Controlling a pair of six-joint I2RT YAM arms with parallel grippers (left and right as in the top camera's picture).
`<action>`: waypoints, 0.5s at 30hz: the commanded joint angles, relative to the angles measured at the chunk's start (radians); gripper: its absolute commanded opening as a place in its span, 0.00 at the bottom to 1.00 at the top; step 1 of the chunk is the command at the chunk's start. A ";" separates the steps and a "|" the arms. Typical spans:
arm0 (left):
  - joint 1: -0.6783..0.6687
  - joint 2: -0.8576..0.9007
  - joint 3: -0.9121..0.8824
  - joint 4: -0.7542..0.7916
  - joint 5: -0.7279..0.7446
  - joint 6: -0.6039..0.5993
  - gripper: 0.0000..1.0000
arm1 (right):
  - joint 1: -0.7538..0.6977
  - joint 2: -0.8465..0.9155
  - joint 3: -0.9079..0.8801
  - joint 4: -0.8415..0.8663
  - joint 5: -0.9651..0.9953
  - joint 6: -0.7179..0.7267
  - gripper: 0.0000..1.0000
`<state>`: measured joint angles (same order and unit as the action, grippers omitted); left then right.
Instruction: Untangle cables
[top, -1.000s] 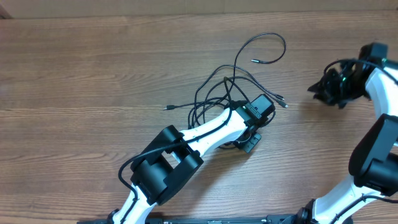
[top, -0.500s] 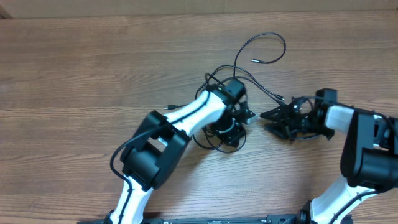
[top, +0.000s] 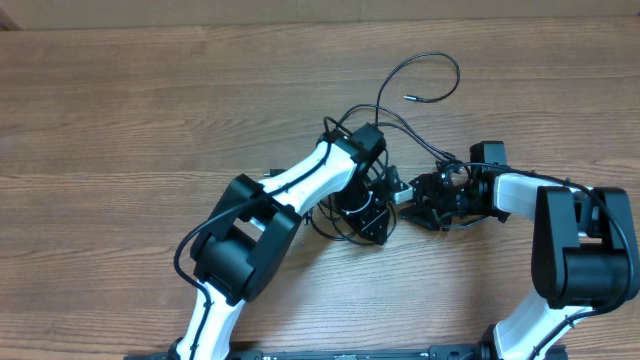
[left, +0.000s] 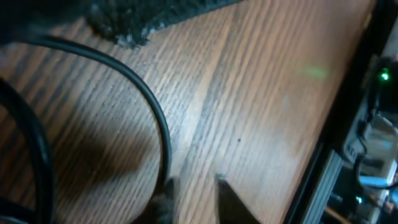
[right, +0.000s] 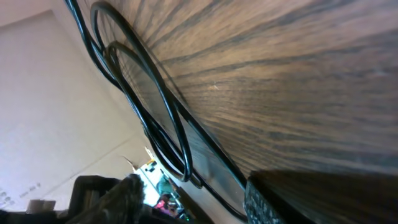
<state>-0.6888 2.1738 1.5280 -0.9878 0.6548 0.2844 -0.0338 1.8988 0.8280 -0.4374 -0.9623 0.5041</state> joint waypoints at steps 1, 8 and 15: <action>-0.036 0.016 -0.016 0.019 -0.119 -0.077 0.29 | -0.026 0.039 -0.026 -0.013 0.221 0.002 0.56; -0.161 0.017 -0.044 0.197 -0.314 -0.248 0.27 | -0.189 0.039 -0.021 -0.116 0.320 -0.098 0.77; -0.209 0.017 -0.095 0.286 -0.556 -0.460 0.26 | -0.317 0.039 -0.021 -0.135 0.314 -0.143 0.82</action>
<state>-0.8581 2.1475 1.5028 -0.6708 0.2661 -0.0608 -0.2863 1.8866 0.8303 -0.6090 -0.9905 0.4107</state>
